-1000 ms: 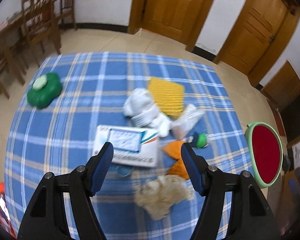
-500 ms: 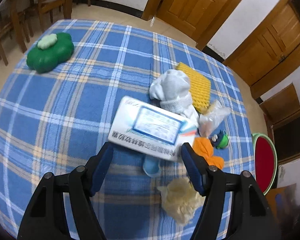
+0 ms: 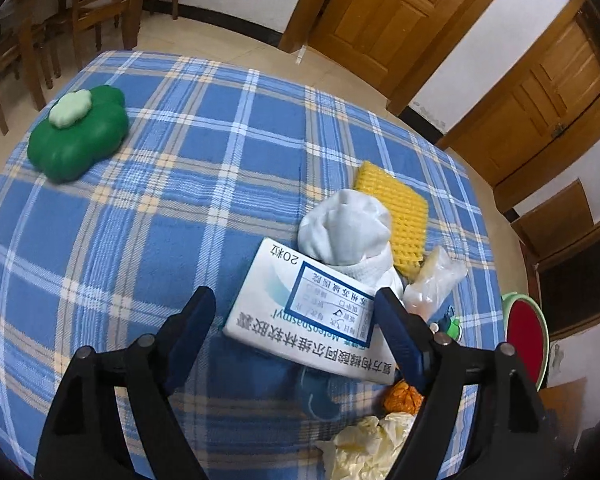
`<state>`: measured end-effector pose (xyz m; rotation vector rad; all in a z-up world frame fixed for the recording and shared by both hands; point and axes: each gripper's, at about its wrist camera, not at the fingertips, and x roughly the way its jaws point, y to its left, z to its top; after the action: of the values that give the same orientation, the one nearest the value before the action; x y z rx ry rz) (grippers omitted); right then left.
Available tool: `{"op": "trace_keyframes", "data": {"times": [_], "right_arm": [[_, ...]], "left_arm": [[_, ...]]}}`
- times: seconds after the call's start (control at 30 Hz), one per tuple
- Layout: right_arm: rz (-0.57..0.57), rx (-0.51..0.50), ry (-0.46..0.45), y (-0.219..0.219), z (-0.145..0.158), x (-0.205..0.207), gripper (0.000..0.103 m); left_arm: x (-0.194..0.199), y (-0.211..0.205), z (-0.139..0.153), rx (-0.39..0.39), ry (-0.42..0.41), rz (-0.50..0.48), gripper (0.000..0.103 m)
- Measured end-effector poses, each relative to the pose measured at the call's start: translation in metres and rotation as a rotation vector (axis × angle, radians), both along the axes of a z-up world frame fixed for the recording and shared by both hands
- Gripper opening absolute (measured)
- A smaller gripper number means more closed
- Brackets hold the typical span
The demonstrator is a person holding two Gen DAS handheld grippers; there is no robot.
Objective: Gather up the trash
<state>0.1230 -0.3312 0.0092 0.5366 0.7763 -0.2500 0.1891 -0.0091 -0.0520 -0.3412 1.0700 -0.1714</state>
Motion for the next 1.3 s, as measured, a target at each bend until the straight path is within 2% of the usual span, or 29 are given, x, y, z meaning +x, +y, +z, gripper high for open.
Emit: {"op": "trace_keyframes", "data": {"times": [0.13, 0.2, 0.27, 0.4, 0.47, 0.6, 0.9, 1.07, 1.3], "right_arm": [[0.010, 0.001, 0.007, 0.003, -0.002, 0.003, 0.096], [0.016, 0.003, 0.009, 0.005, -0.002, 0.004, 0.096], [0.023, 0.002, 0.010, 0.007, -0.002, 0.004, 0.096], [0.040, 0.001, 0.003, 0.013, -0.001, 0.004, 0.096], [0.049, -0.001, -0.004, 0.016, 0.001, 0.003, 0.096], [0.064, -0.009, -0.019, 0.022, 0.007, 0.001, 0.096], [0.101, -0.021, -0.056, 0.035, 0.018, -0.006, 0.096], [0.121, -0.022, -0.060, 0.040, 0.020, -0.008, 0.096], [0.146, -0.027, -0.060, 0.051, 0.020, -0.005, 0.096]], "left_arm": [[-0.002, 0.001, 0.000, -0.009, -0.017, -0.006, 0.081], [-0.003, 0.003, 0.000, -0.027, -0.022, -0.004, 0.078], [-0.006, 0.006, 0.000, -0.063, -0.025, -0.004, 0.066], [-0.013, 0.009, 0.003, -0.111, -0.025, -0.012, 0.053], [-0.017, 0.010, 0.004, -0.139, -0.023, -0.017, 0.041], [-0.029, 0.014, 0.010, -0.195, -0.033, -0.027, 0.028], [-0.067, 0.029, 0.044, -0.253, -0.131, -0.012, 0.025], [-0.090, 0.045, 0.062, -0.177, -0.210, 0.047, 0.025], [-0.106, 0.071, 0.051, -0.072, -0.213, 0.136, 0.025]]}}
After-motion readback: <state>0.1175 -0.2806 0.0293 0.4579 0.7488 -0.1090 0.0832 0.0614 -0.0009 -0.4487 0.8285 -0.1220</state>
